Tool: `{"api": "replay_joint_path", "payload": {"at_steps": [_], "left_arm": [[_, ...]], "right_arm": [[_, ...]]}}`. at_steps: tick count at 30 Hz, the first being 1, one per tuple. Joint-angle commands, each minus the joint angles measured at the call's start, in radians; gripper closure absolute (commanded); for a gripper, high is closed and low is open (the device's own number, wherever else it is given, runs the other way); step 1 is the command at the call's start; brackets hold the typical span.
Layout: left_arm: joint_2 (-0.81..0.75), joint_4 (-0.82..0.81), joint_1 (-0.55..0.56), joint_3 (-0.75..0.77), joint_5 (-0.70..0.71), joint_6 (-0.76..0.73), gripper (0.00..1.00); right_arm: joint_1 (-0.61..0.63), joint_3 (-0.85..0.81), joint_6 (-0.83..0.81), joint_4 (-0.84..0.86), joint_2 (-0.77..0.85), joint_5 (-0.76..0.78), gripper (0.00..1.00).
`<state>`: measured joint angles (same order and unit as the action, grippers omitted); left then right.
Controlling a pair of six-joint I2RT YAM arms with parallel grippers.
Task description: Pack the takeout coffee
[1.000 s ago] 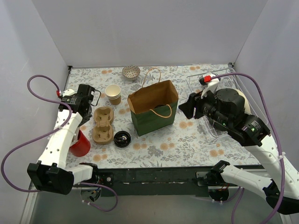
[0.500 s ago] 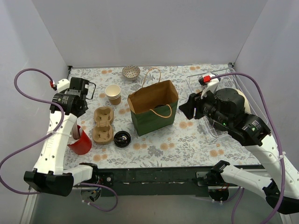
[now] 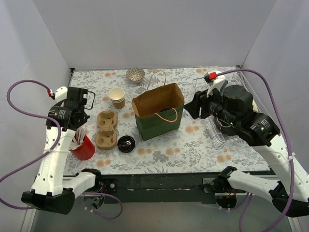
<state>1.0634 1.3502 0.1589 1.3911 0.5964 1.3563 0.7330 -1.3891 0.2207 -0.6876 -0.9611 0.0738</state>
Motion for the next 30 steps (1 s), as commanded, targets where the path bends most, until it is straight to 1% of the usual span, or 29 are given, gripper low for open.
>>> {"api": "replay_joint_path", "payload": {"at_steps": [1, 7, 8, 11, 12, 13, 15, 17, 18, 22, 24, 30], "left_arm": [[-0.02, 0.032, -0.004, -0.014, -0.017, 0.015, 1.0], [-0.005, 0.03, -0.004, 0.034, -0.006, -0.008, 1.0], [-0.002, 0.032, -0.005, 0.037, -0.015, -0.009, 0.96], [-0.003, 0.033, -0.004, 0.033, -0.062, -0.014, 0.79], [-0.011, 0.032, -0.005, 0.029, -0.079, -0.013, 0.72], [-0.02, 0.033, -0.004, 0.025, -0.093, -0.006, 0.69], [-0.042, 0.033, -0.005, -0.001, -0.099, 0.009, 0.66], [-0.046, 0.032, -0.004, -0.018, -0.067, 0.036, 0.64], [-0.045, 0.032, -0.004, -0.02, -0.017, 0.041, 0.63], [0.001, 0.026, -0.004, -0.01, 0.092, 0.052, 0.62], [0.006, 0.018, -0.004, -0.026, 0.095, 0.056, 0.62], [0.02, -0.04, -0.004, -0.063, 0.045, 0.073, 0.65]], "right_arm": [[-0.004, -0.054, 0.003, 0.013, -0.002, -0.008, 0.43], [-0.004, -0.048, 0.019, 0.01, 0.001, -0.012, 0.44], [-0.004, -0.048, 0.017, 0.011, 0.001, -0.012, 0.44], [-0.004, -0.042, 0.017, 0.014, 0.001, -0.012, 0.44], [-0.004, -0.041, 0.019, 0.016, 0.002, -0.015, 0.44], [-0.004, -0.036, 0.019, 0.019, 0.002, -0.017, 0.44], [-0.004, -0.025, 0.019, 0.025, 0.008, -0.022, 0.44], [-0.004, -0.018, 0.019, 0.031, 0.012, -0.022, 0.44], [-0.004, -0.01, 0.019, 0.033, 0.015, -0.023, 0.44], [-0.004, -0.008, 0.016, 0.031, 0.021, -0.023, 0.44], [-0.004, -0.01, 0.003, 0.025, 0.021, -0.025, 0.44], [-0.004, -0.024, -0.009, 0.01, 0.024, -0.011, 0.44]]}}
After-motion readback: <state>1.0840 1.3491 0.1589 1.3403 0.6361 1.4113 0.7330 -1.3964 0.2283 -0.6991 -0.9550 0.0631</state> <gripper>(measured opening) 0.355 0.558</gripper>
